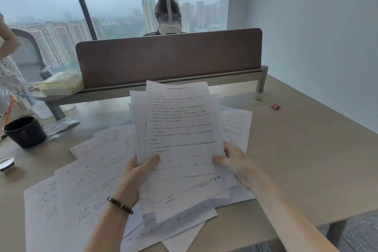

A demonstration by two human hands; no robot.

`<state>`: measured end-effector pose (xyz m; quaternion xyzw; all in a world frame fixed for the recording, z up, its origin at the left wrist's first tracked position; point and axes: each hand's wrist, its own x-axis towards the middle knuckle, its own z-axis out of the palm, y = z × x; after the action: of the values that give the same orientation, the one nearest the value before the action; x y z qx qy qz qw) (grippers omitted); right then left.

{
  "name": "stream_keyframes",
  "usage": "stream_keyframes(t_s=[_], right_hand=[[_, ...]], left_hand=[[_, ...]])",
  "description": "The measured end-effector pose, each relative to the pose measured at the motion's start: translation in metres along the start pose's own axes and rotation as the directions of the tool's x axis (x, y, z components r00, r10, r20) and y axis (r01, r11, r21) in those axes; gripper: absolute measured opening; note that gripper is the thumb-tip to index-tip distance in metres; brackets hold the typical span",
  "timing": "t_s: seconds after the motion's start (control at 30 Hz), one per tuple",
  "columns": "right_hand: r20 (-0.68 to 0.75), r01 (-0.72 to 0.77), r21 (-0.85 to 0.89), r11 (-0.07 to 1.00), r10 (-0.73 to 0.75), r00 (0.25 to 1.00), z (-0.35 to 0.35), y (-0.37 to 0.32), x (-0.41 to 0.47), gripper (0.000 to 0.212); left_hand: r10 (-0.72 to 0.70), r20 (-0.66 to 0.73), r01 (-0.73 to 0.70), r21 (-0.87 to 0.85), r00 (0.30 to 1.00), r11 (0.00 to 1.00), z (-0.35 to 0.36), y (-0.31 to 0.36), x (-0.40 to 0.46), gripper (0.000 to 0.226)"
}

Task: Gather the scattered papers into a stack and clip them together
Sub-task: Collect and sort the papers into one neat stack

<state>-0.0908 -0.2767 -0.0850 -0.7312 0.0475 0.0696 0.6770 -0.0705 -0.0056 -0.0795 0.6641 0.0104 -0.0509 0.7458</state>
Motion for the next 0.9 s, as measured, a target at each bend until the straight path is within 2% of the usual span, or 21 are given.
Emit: stream_keyframes(t_s=[0.1,0.3,0.53,0.67,0.8,0.9], right_hand=[[-0.006,0.029,-0.042,0.999,-0.030,1.000,-0.007,-0.004,0.000,0.040],[-0.128,0.140,-0.047,0.989,-0.145,0.981,-0.006,-0.026,-0.005,0.038],[-0.293,0.265,-0.096,0.959,-0.282,0.914,0.001,-0.029,-0.009,0.038],[-0.275,0.310,-0.117,0.943,-0.331,0.903,0.001,-0.029,-0.017,0.043],[-0.258,0.381,-0.047,0.923,-0.380,0.888,-0.001,-0.036,-0.022,0.037],[-0.244,0.437,-0.065,0.897,-0.439,0.865,-0.003,-0.046,-0.024,0.036]], left_hand=[[0.038,-0.033,-0.037,0.027,0.999,0.999,0.001,0.000,0.001,0.013],[0.183,-0.053,-0.179,0.086,0.982,0.980,0.011,0.011,-0.001,0.011],[0.321,-0.089,-0.313,0.094,0.943,0.945,0.022,0.023,-0.007,0.015],[0.312,-0.075,-0.309,0.045,0.947,0.950,0.027,0.020,-0.010,0.024],[0.275,-0.056,-0.273,0.046,0.960,0.961,0.027,0.019,-0.009,0.022],[0.281,-0.035,-0.278,0.077,0.959,0.957,0.028,0.022,-0.009,0.028]])
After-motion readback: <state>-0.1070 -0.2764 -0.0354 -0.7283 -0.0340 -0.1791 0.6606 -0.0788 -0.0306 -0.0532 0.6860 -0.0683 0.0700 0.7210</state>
